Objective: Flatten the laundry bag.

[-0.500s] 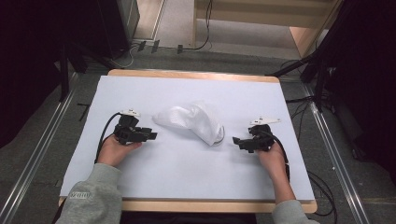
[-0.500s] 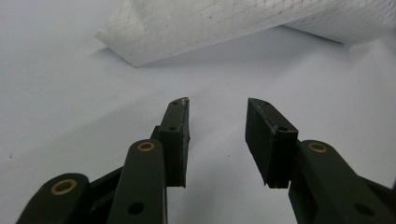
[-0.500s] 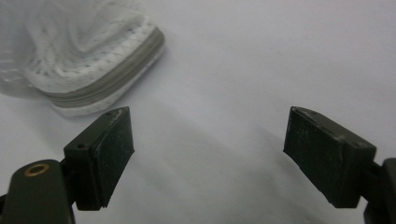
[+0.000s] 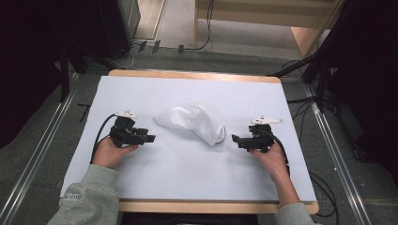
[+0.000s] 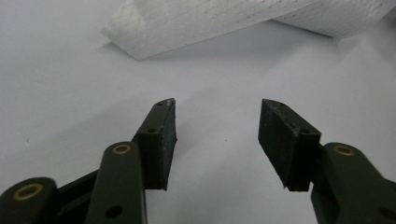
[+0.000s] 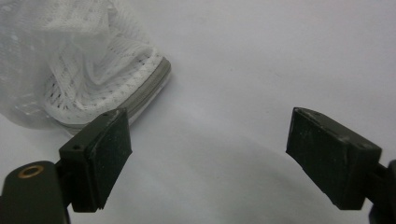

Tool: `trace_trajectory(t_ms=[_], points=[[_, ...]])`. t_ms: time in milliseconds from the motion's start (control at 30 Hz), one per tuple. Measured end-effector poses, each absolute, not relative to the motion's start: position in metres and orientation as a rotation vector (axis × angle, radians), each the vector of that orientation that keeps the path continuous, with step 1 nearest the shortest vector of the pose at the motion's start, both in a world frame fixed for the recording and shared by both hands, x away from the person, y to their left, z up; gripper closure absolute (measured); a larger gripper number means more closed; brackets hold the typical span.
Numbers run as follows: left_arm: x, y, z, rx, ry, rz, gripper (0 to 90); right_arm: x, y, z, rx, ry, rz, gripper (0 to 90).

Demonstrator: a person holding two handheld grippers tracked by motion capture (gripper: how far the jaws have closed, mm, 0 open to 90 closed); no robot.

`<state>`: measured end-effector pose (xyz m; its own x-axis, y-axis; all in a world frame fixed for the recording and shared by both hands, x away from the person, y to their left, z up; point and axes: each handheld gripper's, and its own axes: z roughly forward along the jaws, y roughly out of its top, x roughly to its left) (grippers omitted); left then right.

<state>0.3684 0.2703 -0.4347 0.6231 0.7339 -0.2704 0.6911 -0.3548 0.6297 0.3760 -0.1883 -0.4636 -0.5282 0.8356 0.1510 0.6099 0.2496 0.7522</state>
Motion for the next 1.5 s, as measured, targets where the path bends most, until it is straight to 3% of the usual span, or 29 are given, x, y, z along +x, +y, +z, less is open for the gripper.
trace_trajectory(t_ms=[200, 533, 1000, 1500], points=[[0.369, 0.271, -0.435, 2.118, 1.133, 0.058, 40.9, 0.373, -0.185, -0.459, 1.276, 2.287, 1.194, 13.7], [0.369, 0.270, -0.435, 2.115, 1.152, 0.024, 39.9, 0.372, -0.185, -0.456, 1.296, 2.280, 1.210, 20.3], [0.367, 0.268, -0.431, 2.105, 1.146, 0.007, 40.2, 0.372, -0.183, -0.452, 1.275, 2.318, 1.216, 39.6], [0.366, 0.273, -0.430, 2.068, 1.215, -0.036, 39.1, 0.375, -0.183, -0.443, 1.294, 2.340, 1.238, 54.6]])
